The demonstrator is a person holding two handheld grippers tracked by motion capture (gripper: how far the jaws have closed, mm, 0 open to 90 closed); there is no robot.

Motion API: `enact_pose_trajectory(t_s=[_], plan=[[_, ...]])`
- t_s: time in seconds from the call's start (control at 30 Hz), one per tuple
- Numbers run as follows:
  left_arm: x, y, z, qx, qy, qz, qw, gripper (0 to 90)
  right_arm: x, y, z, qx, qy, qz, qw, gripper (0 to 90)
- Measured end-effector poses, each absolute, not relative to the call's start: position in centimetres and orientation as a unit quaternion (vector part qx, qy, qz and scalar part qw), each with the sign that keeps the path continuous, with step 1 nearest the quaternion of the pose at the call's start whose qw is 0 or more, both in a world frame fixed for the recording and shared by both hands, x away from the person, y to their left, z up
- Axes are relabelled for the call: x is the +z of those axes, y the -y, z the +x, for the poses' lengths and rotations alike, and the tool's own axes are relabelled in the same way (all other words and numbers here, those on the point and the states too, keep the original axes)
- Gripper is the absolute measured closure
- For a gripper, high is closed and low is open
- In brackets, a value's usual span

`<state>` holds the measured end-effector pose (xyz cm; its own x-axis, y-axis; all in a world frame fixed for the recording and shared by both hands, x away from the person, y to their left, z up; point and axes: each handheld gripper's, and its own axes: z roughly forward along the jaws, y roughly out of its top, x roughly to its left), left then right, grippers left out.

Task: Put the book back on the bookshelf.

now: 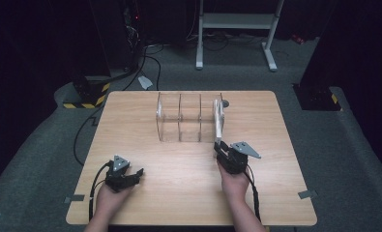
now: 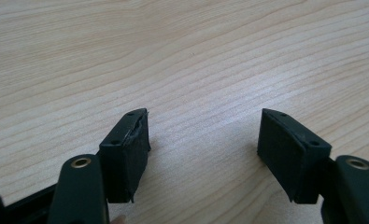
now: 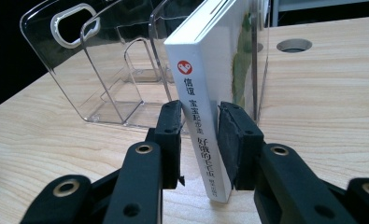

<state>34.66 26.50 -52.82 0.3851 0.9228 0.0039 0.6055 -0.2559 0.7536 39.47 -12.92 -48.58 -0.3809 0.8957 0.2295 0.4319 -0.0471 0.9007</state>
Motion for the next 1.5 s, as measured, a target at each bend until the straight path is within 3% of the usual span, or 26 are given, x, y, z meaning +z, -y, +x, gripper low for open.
enact_pose_trajectory(t_s=[1.5], plan=[[-52.8,-26.5,34.7,0.231,-0.504,0.758,0.344,34.0,-48.0,12.4,40.1,0.515,-0.644,0.509,0.246,72.0]])
